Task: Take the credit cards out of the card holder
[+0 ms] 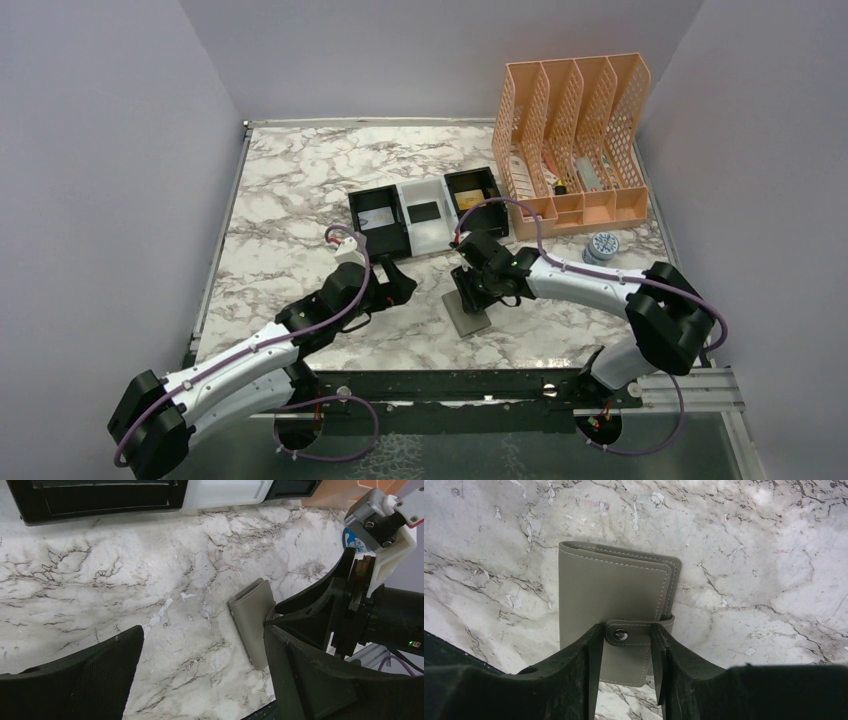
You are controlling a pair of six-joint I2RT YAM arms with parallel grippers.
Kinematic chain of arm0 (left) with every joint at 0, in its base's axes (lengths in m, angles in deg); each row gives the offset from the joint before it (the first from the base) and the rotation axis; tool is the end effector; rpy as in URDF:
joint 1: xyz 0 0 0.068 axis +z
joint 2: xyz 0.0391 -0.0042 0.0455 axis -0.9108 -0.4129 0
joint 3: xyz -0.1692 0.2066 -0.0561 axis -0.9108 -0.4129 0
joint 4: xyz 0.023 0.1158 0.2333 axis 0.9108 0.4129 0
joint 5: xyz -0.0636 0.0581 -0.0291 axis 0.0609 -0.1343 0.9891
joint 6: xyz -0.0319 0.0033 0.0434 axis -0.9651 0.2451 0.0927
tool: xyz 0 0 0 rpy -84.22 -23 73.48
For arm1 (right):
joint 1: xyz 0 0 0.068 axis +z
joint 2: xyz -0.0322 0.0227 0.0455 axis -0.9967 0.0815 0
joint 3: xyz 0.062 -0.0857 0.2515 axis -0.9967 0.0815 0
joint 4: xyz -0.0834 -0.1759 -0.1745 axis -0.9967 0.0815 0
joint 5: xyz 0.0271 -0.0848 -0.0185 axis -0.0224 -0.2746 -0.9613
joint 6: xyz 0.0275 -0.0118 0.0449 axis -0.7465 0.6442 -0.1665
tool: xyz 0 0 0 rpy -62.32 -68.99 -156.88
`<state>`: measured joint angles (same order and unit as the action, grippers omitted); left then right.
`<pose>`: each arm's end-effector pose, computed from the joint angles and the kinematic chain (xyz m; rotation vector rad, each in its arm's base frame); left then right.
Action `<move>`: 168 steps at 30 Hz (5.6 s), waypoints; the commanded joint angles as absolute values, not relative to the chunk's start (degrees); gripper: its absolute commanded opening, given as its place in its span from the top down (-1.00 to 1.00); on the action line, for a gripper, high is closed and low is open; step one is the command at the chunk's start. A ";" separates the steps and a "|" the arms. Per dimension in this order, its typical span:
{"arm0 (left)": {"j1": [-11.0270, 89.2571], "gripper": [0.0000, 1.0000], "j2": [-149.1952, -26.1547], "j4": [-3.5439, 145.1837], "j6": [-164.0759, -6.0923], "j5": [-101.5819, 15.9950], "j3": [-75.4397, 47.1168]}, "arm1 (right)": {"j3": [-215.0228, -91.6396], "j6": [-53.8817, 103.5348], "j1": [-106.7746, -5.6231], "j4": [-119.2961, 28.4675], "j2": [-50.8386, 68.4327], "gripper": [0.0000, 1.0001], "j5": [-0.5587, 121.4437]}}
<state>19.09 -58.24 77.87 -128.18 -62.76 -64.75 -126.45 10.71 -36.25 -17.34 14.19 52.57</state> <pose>0.1285 -0.1252 0.2034 -0.2860 2.1707 -0.8458 0.1822 0.2100 0.1741 -0.6755 2.6999 0.3291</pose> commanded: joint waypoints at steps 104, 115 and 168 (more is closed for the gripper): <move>14.64 -0.98 -58.06 85.73 -129.92 -75.11 -60.46 | -122.12 -4.58 -35.06 -36.82 -3.80 0.98 71.21; 14.66 -0.99 -57.24 84.46 -126.40 -69.91 -61.66 | -121.84 -7.56 -35.05 -36.90 -0.83 0.98 66.73; 14.74 -0.51 -87.94 65.23 -124.49 -45.70 -55.84 | -104.48 -14.15 -43.40 -34.97 -1.58 0.98 56.13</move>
